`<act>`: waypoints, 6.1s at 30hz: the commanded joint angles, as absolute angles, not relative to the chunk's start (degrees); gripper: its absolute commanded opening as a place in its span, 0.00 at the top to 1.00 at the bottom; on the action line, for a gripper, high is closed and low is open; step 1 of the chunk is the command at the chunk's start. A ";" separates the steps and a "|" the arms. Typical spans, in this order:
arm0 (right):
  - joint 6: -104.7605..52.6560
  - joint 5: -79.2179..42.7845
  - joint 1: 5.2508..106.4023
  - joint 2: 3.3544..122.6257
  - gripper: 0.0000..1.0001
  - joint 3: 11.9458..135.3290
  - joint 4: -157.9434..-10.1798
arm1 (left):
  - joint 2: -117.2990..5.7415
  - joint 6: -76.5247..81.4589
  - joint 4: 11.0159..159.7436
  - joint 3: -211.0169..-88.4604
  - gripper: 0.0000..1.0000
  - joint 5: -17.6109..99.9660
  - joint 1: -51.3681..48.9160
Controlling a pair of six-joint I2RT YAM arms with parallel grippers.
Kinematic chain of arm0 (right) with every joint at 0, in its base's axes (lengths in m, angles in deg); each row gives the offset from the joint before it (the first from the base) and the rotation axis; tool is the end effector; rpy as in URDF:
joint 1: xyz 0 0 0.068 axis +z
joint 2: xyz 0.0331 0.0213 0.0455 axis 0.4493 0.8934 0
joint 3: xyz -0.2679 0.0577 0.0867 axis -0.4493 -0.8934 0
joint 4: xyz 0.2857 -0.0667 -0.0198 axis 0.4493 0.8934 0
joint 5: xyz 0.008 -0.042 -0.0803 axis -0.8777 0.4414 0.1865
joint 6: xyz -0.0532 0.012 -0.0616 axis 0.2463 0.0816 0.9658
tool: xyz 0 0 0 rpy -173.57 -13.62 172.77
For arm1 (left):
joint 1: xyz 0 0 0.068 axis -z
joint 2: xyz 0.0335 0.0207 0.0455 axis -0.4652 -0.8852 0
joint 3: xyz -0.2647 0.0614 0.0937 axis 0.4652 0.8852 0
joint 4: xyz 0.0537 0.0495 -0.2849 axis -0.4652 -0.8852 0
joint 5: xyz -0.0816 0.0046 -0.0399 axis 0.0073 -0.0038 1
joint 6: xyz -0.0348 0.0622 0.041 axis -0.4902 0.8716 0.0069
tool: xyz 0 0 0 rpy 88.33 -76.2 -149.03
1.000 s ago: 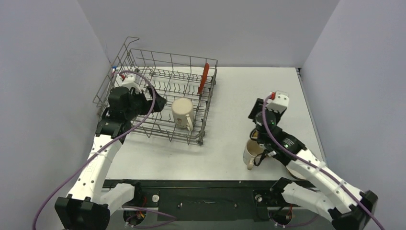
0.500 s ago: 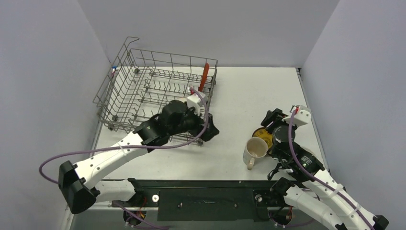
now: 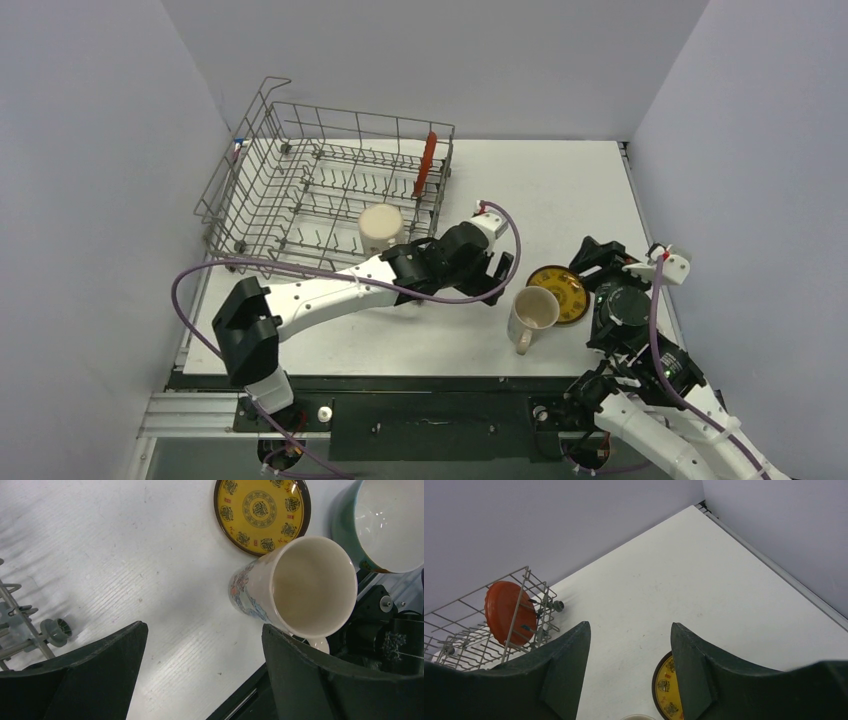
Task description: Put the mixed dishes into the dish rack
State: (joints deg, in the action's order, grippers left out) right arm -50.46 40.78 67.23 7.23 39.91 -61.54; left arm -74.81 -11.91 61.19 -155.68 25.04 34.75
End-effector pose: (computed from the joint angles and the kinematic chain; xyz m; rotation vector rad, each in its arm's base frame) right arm 0.1401 0.0461 0.3568 0.5239 1.5601 0.2014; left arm 0.2122 -0.3859 0.2807 0.6539 2.2293 -0.6678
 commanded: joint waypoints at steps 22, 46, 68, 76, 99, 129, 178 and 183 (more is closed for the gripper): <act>-51.72 45.86 67.03 -7.53 0.37 39.19 -54.60 | -101.21 -10.83 46.22 -185.07 0.41 18.23 41.92; -56.05 45.16 67.12 -0.85 0.32 44.73 -48.83 | -86.27 -9.81 44.84 -180.36 1.00 8.27 42.58; -53.16 15.08 67.07 29.78 0.21 52.54 -62.12 | -39.16 -16.99 56.74 -149.18 1.00 22.36 20.16; -54.76 1.38 68.38 39.72 0.21 57.52 -67.36 | -28.89 -16.88 53.32 -146.86 1.00 23.29 12.90; -68.98 -23.45 67.60 40.54 0.21 47.21 -92.61 | -28.52 -29.87 69.33 -146.84 1.00 44.23 -0.03; -98.52 -17.26 86.71 56.58 0.35 44.61 -138.01 | -22.46 -42.16 110.62 -120.06 1.00 54.79 -7.66; -85.16 -14.06 80.74 64.20 1.00 57.22 -117.72 | -12.63 -11.42 56.54 -132.52 0.04 24.28 -6.19; -67.85 -11.51 82.40 69.67 1.00 72.22 -95.83 | -11.14 -6.63 51.87 -135.04 0.04 19.25 -6.11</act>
State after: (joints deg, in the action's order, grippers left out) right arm -83.29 -14.00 80.78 68.50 58.38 -103.03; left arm -11.88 -12.56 57.36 -131.15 25.10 -6.38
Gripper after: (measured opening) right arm 0.193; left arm 0.966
